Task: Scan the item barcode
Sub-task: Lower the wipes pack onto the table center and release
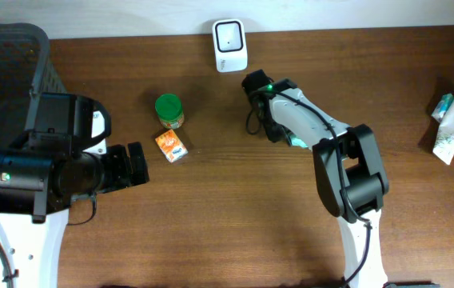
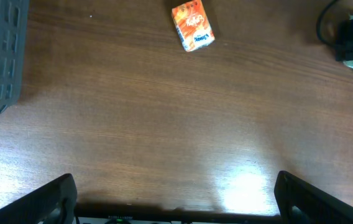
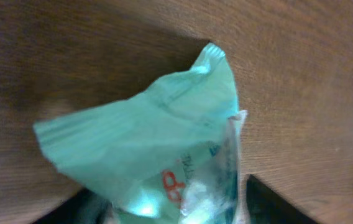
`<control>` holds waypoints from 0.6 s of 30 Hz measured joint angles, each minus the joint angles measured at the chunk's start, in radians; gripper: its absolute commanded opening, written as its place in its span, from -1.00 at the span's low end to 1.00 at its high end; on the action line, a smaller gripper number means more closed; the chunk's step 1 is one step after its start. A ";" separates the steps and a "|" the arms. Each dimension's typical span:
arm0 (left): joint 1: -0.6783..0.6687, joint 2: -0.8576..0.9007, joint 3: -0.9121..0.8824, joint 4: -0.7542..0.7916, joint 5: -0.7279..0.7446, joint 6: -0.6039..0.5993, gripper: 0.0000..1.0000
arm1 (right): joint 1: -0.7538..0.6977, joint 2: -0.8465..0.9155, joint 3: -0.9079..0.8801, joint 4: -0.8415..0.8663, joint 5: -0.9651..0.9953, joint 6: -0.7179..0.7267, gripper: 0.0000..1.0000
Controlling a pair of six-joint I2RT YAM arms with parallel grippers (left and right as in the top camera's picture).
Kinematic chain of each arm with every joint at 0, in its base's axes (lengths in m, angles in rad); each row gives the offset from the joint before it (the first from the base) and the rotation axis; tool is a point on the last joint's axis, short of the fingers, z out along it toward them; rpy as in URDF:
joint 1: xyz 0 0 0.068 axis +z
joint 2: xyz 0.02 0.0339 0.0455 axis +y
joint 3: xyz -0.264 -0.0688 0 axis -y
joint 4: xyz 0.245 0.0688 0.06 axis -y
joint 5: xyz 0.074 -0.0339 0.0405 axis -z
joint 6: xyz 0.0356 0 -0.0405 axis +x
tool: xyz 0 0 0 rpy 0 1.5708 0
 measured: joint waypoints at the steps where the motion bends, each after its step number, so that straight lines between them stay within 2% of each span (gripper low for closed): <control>1: 0.000 0.000 0.000 0.000 0.000 0.000 0.98 | -0.009 0.000 -0.003 0.002 0.003 0.003 -0.12; 2: 0.000 0.000 0.000 0.001 0.000 0.000 0.98 | -0.019 0.000 -0.005 0.006 0.003 0.003 -0.38; 3: 0.000 0.000 0.000 0.000 0.000 0.000 0.98 | -0.026 0.000 -0.006 0.007 0.004 -0.002 -0.56; 4: 0.000 0.000 0.000 0.000 0.000 0.000 0.98 | -0.029 0.000 -0.006 0.007 0.003 0.002 -0.63; 8: 0.000 0.000 0.000 0.000 0.000 0.000 0.98 | -0.032 -0.001 0.013 -0.024 -0.043 0.003 -0.71; 10: 0.000 0.000 0.000 0.000 0.000 0.000 0.98 | -0.039 0.000 0.063 -0.088 -0.159 0.003 -0.70; 14: 0.000 0.000 0.000 0.000 0.000 0.000 0.98 | -0.039 0.011 0.288 -0.296 -0.436 -0.023 -0.71; 18: 0.000 0.000 0.000 0.000 0.000 0.000 0.99 | -0.042 0.011 0.373 -0.327 -0.766 -0.102 -0.71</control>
